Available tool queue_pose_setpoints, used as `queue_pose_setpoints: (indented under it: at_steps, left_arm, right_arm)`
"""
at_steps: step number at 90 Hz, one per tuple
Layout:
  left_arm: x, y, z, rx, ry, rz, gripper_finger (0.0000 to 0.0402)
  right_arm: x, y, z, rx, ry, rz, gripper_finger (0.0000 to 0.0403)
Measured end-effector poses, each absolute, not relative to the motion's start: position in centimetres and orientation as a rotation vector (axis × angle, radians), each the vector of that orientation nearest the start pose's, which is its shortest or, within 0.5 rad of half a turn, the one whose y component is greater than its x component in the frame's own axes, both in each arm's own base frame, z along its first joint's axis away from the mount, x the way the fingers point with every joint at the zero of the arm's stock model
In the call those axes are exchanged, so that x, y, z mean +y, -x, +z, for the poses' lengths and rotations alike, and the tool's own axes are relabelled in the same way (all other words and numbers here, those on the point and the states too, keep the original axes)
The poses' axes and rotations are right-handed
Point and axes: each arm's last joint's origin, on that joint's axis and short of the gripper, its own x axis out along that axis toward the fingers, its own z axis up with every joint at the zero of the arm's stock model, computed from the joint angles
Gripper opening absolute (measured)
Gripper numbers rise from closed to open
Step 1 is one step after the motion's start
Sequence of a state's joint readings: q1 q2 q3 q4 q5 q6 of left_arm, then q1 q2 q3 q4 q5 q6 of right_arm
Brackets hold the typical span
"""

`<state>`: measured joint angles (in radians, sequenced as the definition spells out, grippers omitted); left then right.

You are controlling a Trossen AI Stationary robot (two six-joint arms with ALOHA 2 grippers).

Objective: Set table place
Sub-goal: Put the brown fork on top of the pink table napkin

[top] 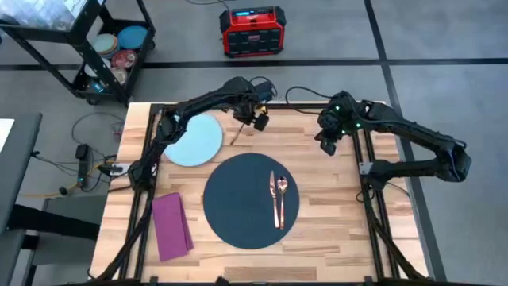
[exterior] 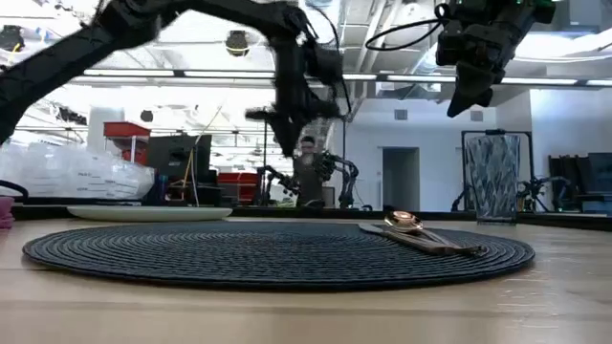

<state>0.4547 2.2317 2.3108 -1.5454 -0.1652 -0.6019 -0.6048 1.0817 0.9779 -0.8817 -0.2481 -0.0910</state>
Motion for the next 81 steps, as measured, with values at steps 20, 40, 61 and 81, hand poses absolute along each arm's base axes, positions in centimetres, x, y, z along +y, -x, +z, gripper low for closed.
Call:
queue_pose_setpoints:
  at_steps: [20,40,61,81]
  left_arm:
    - [14.7,-34.3,38.3,1.053,0.745,0.920,0.0000]
    - [9.9,-27.4,40.9,0.934,0.927,1.035,0.0000]
    - [3.4,-22.0,37.2,0.934,1.156,1.205,0.0000]
    - [-2.9,-20.0,31.5,1.054,1.279,1.353,0.0000]
  right_arm:
    - [-10.7,-16.7,29.1,0.920,-0.315,-0.277,0.0000]
    - [-10.7,-16.7,29.1,0.922,-0.316,-0.277,0.0000]
    - [-10.6,-16.6,29.0,0.929,-0.319,-0.276,0.0000]
    - [-10.3,-16.8,29.0,0.935,-0.312,-0.258,0.0000]
